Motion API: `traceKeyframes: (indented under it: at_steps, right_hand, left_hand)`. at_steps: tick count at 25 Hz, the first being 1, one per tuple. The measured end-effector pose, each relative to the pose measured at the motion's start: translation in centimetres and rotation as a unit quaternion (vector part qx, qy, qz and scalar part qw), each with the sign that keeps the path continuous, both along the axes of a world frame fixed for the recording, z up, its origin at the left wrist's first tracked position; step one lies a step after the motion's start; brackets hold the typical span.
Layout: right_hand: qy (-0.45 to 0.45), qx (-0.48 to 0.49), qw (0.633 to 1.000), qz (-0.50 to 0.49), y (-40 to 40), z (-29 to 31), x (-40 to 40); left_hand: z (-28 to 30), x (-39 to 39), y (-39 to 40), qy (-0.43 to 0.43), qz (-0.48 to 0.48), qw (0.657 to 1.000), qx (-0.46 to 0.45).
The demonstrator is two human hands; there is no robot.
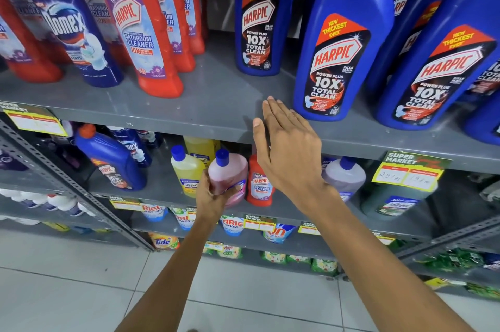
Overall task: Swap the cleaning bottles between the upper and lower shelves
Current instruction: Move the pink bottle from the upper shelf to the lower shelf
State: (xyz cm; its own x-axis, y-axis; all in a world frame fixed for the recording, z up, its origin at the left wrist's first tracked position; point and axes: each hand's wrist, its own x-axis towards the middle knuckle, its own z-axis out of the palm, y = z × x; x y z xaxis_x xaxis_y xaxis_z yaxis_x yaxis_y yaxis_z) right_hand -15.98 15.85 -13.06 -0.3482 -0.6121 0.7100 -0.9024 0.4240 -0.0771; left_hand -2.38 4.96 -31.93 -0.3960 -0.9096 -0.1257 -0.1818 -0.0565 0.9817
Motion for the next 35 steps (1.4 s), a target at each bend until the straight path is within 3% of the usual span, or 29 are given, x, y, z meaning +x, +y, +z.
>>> traceKeyframes:
  at_steps: [20, 26, 30, 33, 35]
  right_hand:
    - [-0.012, 0.001, 1.000, -0.001, 0.0, 0.2, 0.4]
    - [-0.036, -0.009, 0.999, 0.005, -0.1, 0.0, 0.9]
    - [-0.099, -0.036, 0.994, 0.009, -1.0, 0.2, 2.1]
    - [-0.177, -0.107, 0.976, 0.074, -0.9, 0.5, 5.7]
    - [-0.181, -0.148, 0.959, 0.158, -1.0, -0.8, 10.0]
  left_hand:
    - [-0.3, 0.0, -0.3, 0.016, -0.048, 0.998, 0.041]
    - [-3.1, 6.8, 2.8, -0.041, 0.008, 0.997, 0.059]
    - [-4.3, 13.1, 1.5, -0.073, 0.054, 0.994, 0.063]
    - [-3.7, 17.4, -1.9, -0.079, 0.047, 0.995, 0.046]
    - [-2.8, 19.6, -4.8, -0.069, 0.047, 0.996, 0.035]
